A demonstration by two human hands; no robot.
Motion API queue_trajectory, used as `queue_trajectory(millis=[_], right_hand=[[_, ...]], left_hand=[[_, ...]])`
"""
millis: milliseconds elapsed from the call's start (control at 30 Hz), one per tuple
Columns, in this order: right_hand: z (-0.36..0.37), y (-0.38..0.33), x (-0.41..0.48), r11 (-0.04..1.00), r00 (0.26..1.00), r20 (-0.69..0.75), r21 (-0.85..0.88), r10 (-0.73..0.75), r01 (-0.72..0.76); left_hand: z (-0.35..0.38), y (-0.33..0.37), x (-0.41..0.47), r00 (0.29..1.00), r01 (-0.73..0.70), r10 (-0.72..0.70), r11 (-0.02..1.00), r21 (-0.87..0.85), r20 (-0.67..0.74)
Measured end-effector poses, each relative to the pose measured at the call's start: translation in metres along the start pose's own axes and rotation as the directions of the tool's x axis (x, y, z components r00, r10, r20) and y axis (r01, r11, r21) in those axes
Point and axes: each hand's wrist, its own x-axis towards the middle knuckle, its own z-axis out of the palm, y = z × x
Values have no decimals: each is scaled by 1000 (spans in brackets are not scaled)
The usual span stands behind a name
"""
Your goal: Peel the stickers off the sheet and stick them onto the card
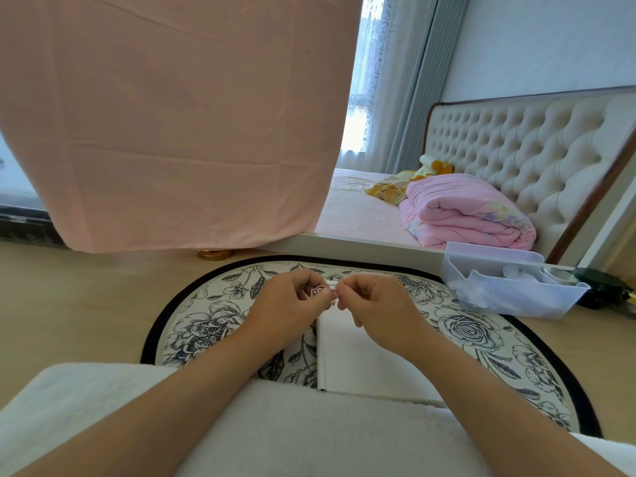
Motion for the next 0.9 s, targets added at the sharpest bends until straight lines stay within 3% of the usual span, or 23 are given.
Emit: queue_trajectory(millis=[167, 367, 567, 767, 900], right_hand=[[0, 0, 0, 997, 995, -79, 44, 65, -61], [4, 5, 0, 992, 985, -159, -115, -64, 46], [5, 7, 0, 974, 973, -193, -212, -127, 85], [7, 9, 1, 970, 970, -201, -226, -137, 91], [5, 3, 1, 998, 987, -158, -54, -24, 15]], left_hand=[[-2, 6, -3, 962, -151, 217, 929, 339, -165], [5, 6, -3, 997, -17, 18, 1000, 6, -74], [3, 13, -4, 991, 122, -131, 962, -243, -19], [5, 13, -3, 987, 150, -161, 957, -249, -23], [6, 12, -3, 991, 131, -134, 970, -205, -1]])
